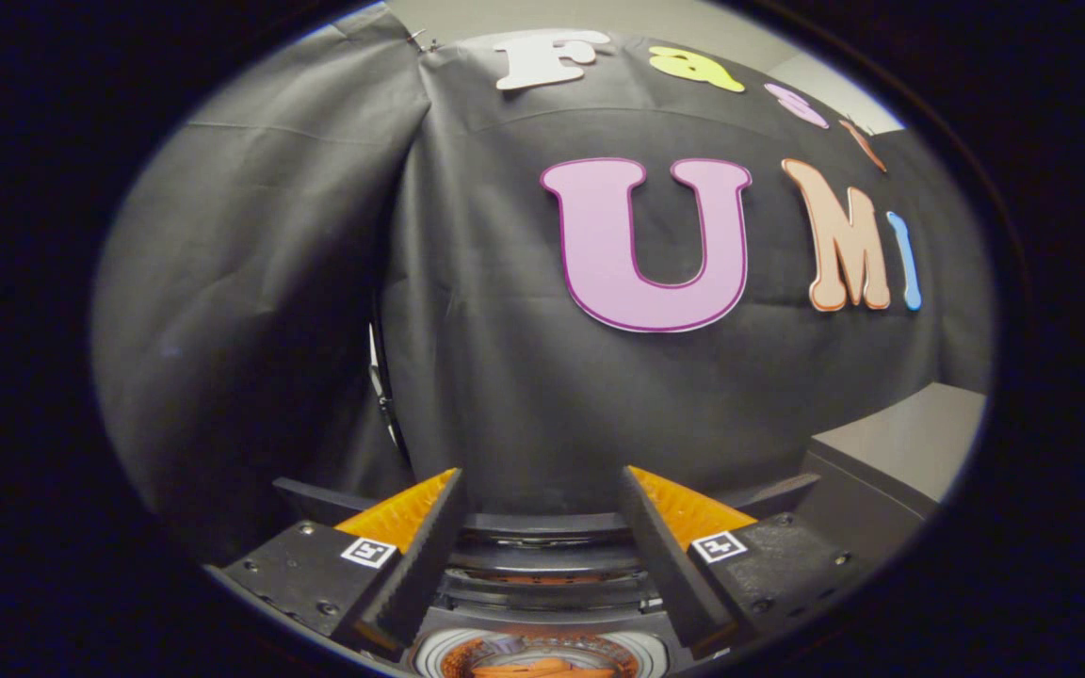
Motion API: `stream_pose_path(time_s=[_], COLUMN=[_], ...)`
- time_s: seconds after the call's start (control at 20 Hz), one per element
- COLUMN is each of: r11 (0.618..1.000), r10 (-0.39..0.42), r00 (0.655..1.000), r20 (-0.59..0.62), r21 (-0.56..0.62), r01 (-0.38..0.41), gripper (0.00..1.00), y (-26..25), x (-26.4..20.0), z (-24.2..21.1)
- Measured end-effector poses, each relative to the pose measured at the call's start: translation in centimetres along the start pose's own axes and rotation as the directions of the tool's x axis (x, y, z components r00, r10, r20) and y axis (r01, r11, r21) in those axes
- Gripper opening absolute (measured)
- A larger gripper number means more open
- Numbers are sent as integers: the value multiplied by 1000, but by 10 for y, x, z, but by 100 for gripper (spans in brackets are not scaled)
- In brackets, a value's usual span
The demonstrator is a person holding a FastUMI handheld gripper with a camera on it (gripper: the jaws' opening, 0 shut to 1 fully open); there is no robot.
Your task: Put the clothes into the washing machine and then close the washing machine lid.
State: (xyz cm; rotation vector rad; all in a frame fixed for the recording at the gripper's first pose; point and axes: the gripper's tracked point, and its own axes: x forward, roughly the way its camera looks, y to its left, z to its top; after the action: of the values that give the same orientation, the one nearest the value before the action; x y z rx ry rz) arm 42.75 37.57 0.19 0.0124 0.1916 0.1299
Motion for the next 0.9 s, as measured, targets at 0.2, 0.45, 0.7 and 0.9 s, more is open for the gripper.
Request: stream_pose_path(time_s=[0.2,0.45,0.7,0.9], r11=[1000,1000,1000,1000], r10=[-6,-4,-4,-6], r00=[1000,1000,1000,1000], r20=[-6,-3,-5,-3], r21=[0,0,-1,-1], r01=[6,4,4,6], gripper=[98,98,98,98], y=[0,-1,-1,-1], x=[-9,-18,-26,-33], z=[-2,-3,-5,-8])
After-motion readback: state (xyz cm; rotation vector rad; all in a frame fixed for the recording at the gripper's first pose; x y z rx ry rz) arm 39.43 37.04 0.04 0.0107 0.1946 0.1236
